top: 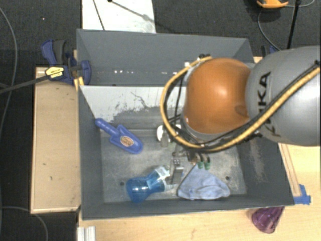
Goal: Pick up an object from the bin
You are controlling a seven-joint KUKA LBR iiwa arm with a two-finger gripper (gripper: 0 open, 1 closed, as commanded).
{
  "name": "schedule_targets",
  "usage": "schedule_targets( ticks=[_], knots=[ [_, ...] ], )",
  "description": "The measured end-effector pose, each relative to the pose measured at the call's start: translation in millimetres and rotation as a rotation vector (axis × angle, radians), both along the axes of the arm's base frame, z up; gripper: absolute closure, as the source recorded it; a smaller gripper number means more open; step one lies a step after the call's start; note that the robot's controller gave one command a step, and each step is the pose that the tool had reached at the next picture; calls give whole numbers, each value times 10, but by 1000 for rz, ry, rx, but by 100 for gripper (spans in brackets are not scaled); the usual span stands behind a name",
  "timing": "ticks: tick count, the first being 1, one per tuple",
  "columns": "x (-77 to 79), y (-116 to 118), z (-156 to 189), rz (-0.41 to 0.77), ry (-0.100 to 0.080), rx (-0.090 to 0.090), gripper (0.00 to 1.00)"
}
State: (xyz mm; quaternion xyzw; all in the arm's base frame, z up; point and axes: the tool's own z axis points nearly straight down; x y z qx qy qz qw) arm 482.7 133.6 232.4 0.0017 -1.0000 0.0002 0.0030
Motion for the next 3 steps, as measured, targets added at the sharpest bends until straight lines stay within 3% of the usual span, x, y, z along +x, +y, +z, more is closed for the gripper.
schedule_targets(
  ticks=[1,2,3],
  knots=[
    [17,-8,39,-4,-8,1,0],
    [1,-157,-315,54,-13,3,0],
    [-21,-174,-918,102,-13,2,0]
  ],
)
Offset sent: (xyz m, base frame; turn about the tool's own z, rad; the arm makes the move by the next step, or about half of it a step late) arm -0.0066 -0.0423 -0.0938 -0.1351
